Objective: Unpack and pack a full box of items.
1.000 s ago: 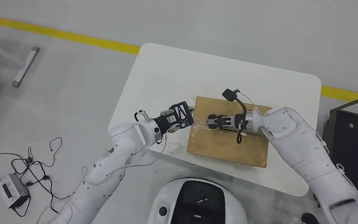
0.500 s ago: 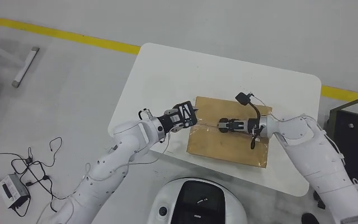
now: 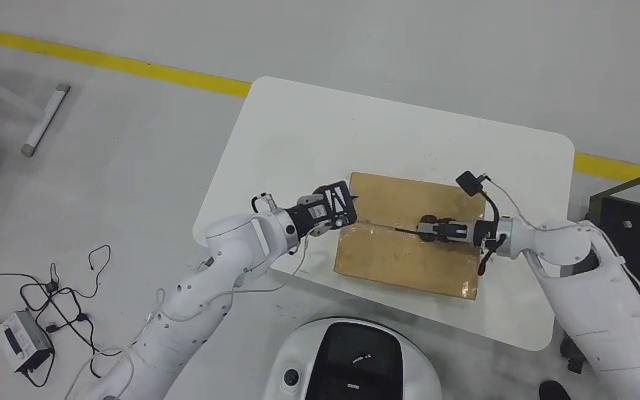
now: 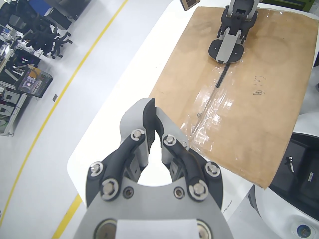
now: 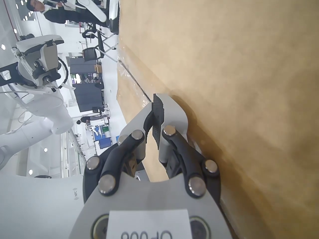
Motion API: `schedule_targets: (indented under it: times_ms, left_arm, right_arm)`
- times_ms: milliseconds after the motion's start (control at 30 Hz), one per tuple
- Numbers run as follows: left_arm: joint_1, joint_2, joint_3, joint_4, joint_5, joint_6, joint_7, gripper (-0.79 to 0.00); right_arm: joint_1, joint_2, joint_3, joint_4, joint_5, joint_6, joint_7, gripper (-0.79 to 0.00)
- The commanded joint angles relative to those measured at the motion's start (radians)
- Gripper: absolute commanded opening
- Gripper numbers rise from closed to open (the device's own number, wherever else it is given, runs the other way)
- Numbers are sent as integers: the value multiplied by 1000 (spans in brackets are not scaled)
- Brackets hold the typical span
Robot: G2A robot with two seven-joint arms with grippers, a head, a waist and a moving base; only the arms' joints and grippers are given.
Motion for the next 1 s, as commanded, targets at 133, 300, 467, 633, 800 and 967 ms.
schedule_targets:
  times_ms: [133,300,467,633,800,967]
  left_arm:
    - [-3,-1,7,-1,2,-2,3,-785]
    - [-4,-1,10,-2,4,-5,4,-785]
    - [1,0,9,-12,5,0,2,-785]
    - [9,1,2,-30,9,9,4,-222]
    - [17,1,-3,-37,12,28,5,0]
    - [17,1,-3,-37,12,28,5,0]
  right_arm:
    - [-71,24,90,-43,0,13,15,-785]
    - [-135,43,175,-78,29,20,14,-785]
    - [-206,59,298,-121,128,-4,-12,-785]
    - [-289,68,433,-161,228,-61,-118,-785]
    - [-410,60,517,-239,211,-99,-392,-785]
    - [-456,54,525,-276,208,-97,-478,-785]
